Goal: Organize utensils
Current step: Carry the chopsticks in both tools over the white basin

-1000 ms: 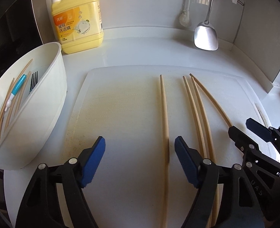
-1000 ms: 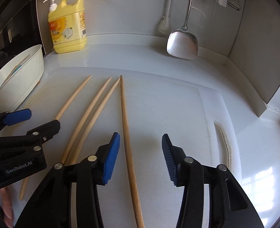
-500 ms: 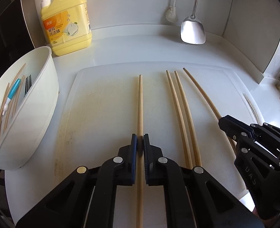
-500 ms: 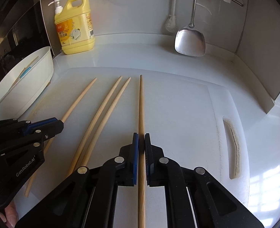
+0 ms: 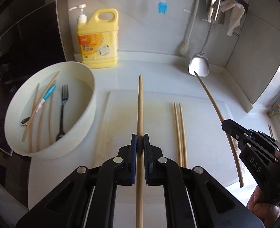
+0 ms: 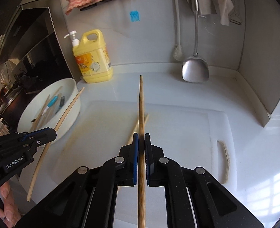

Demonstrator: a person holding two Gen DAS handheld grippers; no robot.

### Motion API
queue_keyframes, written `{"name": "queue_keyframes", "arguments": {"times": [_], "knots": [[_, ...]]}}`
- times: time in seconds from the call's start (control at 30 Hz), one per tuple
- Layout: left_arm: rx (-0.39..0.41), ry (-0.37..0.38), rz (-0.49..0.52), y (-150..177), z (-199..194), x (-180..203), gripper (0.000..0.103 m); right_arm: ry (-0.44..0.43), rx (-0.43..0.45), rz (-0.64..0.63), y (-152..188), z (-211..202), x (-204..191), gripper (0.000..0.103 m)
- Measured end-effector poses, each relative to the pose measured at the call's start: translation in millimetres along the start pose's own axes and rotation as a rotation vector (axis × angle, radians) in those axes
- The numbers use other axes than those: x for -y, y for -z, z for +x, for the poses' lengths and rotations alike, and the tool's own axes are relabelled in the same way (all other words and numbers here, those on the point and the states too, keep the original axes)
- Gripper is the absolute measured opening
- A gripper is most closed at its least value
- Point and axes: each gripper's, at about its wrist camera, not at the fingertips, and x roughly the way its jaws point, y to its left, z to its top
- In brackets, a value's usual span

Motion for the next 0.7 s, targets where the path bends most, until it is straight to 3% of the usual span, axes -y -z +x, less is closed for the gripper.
{"name": "queue_keyframes", "arguments": {"times": [0.37,0.5,0.7], "knots": [[0.081,-0.139,-0.164,-19.2,-46.5,-121.4,0.007,-0.179,0.014,-0.124,-49.7,15.1,-117.7,0.007],[0.083,-0.165,-0.172,-33.8,-40.8,-177.6,0.007,-0.214,-0.002,-0.121,-61.4,44.6,-167.2,0.007],[0.044,-0.123,-0.156,-54.0,-8.2,-245.9,0.007,-0.201,-0.045,-0.055,-81.6,97.6,-223.3,0.007]]}}
